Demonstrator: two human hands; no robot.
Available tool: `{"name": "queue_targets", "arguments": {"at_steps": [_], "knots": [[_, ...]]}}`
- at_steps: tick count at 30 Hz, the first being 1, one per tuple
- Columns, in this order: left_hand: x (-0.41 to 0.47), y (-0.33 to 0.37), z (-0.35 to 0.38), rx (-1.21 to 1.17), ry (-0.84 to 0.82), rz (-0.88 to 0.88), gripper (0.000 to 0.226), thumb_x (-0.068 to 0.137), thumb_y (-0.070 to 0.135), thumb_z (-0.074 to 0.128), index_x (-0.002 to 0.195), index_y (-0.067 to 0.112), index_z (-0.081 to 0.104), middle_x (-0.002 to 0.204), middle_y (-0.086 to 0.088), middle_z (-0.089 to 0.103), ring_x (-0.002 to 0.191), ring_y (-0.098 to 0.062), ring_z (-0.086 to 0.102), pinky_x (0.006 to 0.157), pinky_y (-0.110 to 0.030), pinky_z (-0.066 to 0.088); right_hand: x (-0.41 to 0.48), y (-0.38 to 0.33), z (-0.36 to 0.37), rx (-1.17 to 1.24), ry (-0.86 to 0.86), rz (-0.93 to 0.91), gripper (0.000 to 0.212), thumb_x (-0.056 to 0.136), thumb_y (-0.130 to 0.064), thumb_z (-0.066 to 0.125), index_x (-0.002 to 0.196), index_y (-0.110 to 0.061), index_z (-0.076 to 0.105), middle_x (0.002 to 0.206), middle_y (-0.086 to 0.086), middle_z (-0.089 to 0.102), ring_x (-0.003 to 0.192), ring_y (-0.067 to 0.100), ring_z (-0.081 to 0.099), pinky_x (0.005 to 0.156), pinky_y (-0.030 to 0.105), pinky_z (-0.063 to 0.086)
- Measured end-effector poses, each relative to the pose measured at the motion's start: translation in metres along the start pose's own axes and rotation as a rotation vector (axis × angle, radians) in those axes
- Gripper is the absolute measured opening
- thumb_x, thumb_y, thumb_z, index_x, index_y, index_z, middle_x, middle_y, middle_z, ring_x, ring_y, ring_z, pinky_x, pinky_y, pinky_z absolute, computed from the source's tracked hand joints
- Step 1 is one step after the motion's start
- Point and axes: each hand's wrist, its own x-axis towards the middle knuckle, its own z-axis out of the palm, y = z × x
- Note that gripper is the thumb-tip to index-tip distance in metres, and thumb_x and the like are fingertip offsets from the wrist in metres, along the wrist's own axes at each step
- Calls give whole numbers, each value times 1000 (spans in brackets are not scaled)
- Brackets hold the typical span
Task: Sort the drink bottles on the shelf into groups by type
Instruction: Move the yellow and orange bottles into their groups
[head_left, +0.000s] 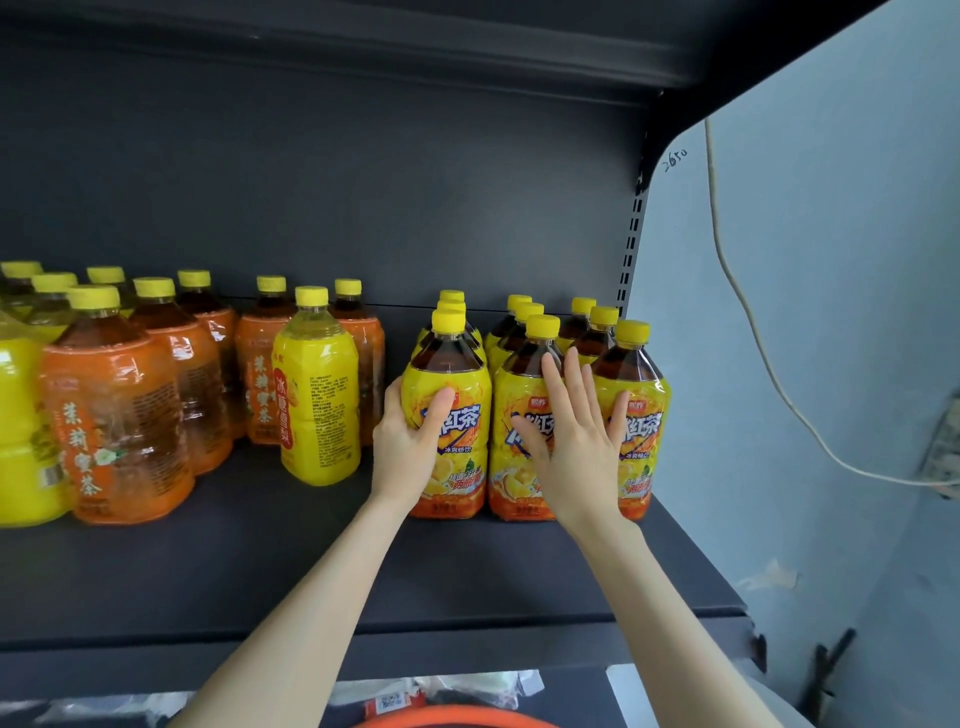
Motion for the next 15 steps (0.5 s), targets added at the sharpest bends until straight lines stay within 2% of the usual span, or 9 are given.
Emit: {"name": "queue_targets", "arguments": {"at_steps": [3,6,8,11,13,15], "knots": [[-1,8,-6,11,-69,-65,52,90,37,54,135,16,41,113,3,57,91,-2,56,63,-6,48,0,-7,-7,-26,-33,20,64,94,-46,44,150,-20,25,158,9,21,146,29,19,114,49,-2],[-2,17,-16,79,-133,-142,53,88,46,54,133,20,44,117,1,60,98,-7,54,69,-12,43,-1,-9,-18,-29,-130,25,66,98,-40,46,152,-24,13,161,6,7,149,24,6,114,43,-12],[-4,25,-24,153,-163,-169,55,87,50,54,132,18,47,120,1,60,99,-8,54,69,-14,42,0,-12,-27,-8,-156,43,65,98,-38,47,152,-23,15,161,4,6,149,22,5,117,43,-9],[-11,38,-41,288,-177,-147,50,88,42,58,128,12,52,111,5,60,97,-8,54,65,-10,40,-3,-23,-42,60,-167,89,53,96,-31,53,144,-17,38,159,6,20,145,27,21,116,47,17],[-16,44,-55,377,-157,-98,39,90,35,60,119,9,59,107,2,64,93,-10,58,66,-12,42,-6,-33,-48,98,-121,70,39,94,-25,56,131,-12,54,150,9,39,136,31,37,103,47,38],[-21,51,-71,420,-138,-45,27,90,32,59,107,12,66,98,-1,69,89,-13,64,70,-19,47,-9,-46,-52,144,-64,20,29,93,-22,58,118,-7,62,133,10,56,122,33,49,86,42,47]]}}
